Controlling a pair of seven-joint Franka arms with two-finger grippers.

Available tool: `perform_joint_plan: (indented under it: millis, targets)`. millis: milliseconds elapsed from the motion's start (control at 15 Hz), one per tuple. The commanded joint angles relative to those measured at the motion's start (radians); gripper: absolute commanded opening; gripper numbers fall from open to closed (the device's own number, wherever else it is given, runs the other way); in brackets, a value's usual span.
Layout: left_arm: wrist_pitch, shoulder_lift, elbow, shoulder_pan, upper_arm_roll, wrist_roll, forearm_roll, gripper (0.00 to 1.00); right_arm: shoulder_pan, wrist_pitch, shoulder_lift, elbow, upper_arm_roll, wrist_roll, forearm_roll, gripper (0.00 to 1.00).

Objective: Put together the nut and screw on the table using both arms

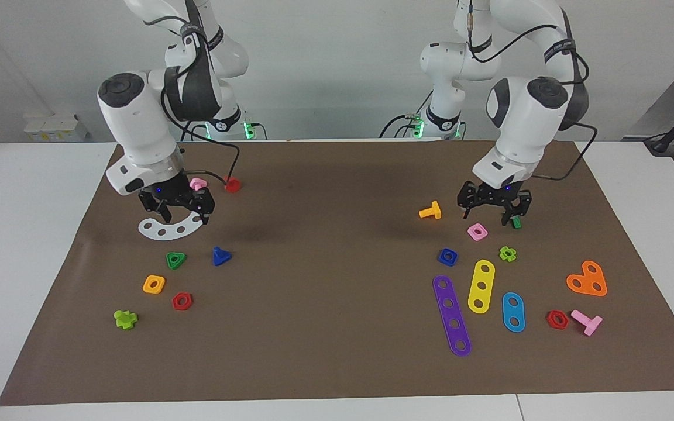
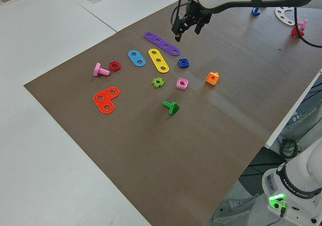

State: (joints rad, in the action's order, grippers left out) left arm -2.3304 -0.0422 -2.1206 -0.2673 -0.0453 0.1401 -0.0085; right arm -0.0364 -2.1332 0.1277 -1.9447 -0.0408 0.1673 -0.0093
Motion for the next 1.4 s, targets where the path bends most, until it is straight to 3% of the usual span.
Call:
perform_joint_plan:
  millis: [0,200,400,667,733,800,867,1067,1200,1333]
  targets:
    - [-0.082,0.012,-0.07,-0.016,-0.015,0.064,-0.01,0.97,-0.025,-0.057,0.069,-0.008,-0.004,-0.02,0.028,0.83]
    - [-0.141,-0.095,-0.061,-0.043,-0.015,0.154,-0.01,0.99,-0.034,-0.148,0.089,-0.059,-0.004,-0.023,0.028,0.75]
    - [-0.191,-0.151,-0.059,-0.066,-0.016,0.164,-0.01,0.99,-0.04,-0.243,0.095,-0.131,-0.004,-0.026,0.028,0.69]
    - [-0.245,-0.212,-0.05,-0.067,-0.016,0.187,-0.008,0.98,-0.043,-0.249,0.086,-0.165,-0.002,-0.045,0.025,0.54]
    - [-0.26,-0.222,-0.048,-0.066,-0.016,0.196,-0.007,0.98,-0.045,-0.249,0.086,-0.165,-0.002,-0.045,0.025,0.46]
    - [-0.265,-0.226,-0.047,-0.066,-0.016,0.217,-0.007,0.98,-0.045,-0.246,0.084,-0.166,-0.002,-0.043,0.025,0.09]
    - [-0.268,-0.226,-0.047,-0.063,-0.016,0.242,-0.007,0.98,-0.045,-0.246,0.082,-0.165,-0.002,-0.039,0.025,0.0]
    - [-0.273,-0.232,-0.047,-0.061,-0.018,0.266,-0.007,0.93,-0.06,-0.226,0.058,-0.136,-0.005,-0.023,0.025,0.0]
    - [-0.27,-0.245,-0.048,-0.062,-0.018,0.263,-0.007,0.81,-0.091,-0.209,0.058,-0.105,-0.011,0.016,0.025,0.0]
    - [-0.268,-0.246,-0.048,-0.066,-0.018,0.26,-0.007,0.63,-0.167,-0.214,0.064,-0.083,-0.011,0.139,0.022,0.0]
